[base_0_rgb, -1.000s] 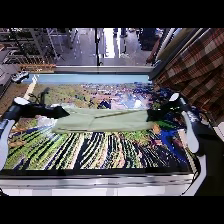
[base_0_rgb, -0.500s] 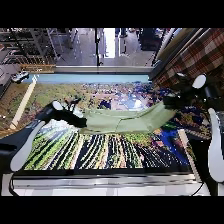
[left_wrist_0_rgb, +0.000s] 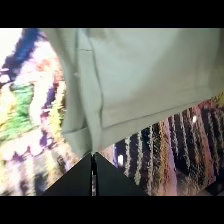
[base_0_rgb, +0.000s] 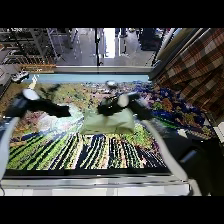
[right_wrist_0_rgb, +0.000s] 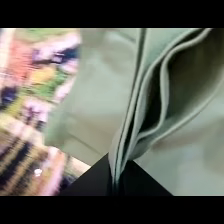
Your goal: Fold the clothes and pants, and hang the long-sleeved shirts on hangers.
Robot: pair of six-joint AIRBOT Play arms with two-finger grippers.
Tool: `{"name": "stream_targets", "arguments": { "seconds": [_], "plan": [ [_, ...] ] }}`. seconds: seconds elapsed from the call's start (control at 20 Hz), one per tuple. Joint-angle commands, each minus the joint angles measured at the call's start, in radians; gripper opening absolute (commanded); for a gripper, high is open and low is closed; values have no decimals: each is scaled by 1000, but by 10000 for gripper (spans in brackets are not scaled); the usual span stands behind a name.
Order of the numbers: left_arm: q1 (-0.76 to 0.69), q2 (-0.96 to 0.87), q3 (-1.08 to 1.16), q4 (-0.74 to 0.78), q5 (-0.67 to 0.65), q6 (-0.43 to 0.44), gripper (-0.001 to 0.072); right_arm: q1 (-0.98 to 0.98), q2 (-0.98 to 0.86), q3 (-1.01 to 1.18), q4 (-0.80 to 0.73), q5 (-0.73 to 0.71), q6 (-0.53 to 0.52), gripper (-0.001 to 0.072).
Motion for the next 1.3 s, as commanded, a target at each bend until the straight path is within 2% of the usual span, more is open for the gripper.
{"name": "stream_targets", "arguments": {
  "seconds": [0.0, 0.05, 0.1, 0.2, 0.3, 0.4, 0.6, 0.7, 0.75, 0.9, 1.0, 1.25],
  "plan": [
    [123, 116, 7, 0, -74, -2, 9, 107, -222, 98, 243, -164, -59, 102],
    [129, 119, 7, 0, -60, 4, 8, 106, -258, 135, 332, -154, -115, 302],
    [127, 112, 6, 0, -47, 17, 8, 93, -266, 165, 376, -142, -149, 379],
    [96, 84, 6, -51, -28, 73, 9, 29, -217, 216, 306, -37, -178, 407],
    [52, 40, 6, -130, -4, 118, 9, -79, -111, 203, 119, 111, -113, 417],
    [-11, -23, 7, -178, 56, 154, 9, -214, 1, 136, 49, 251, -109, 469],
    [-142, -165, 7, -179, 171, 154, 9, -443, 117, -105, 109, 392, -140, 619],
    [-190, -223, 8, -163, 221, 152, 8, -503, 113, -246, 222, 339, -232, 648],
    [-203, -245, 9, -139, 243, 126, 8, -521, 102, -301, 286, 292, -297, 695],
    [-210, -278, 45, -32, 254, 20, 8, -568, 10, -341, 457, 195, -438, 695],
    [-210, -287, 81, -14, 254, 13, 8, -584, -61, -315, 568, 171, -531, 695],
    [-210, -321, 147, -14, 240, -13, 7, -554, -223, -126, 604, 270, -536, 694]
  ]
}}
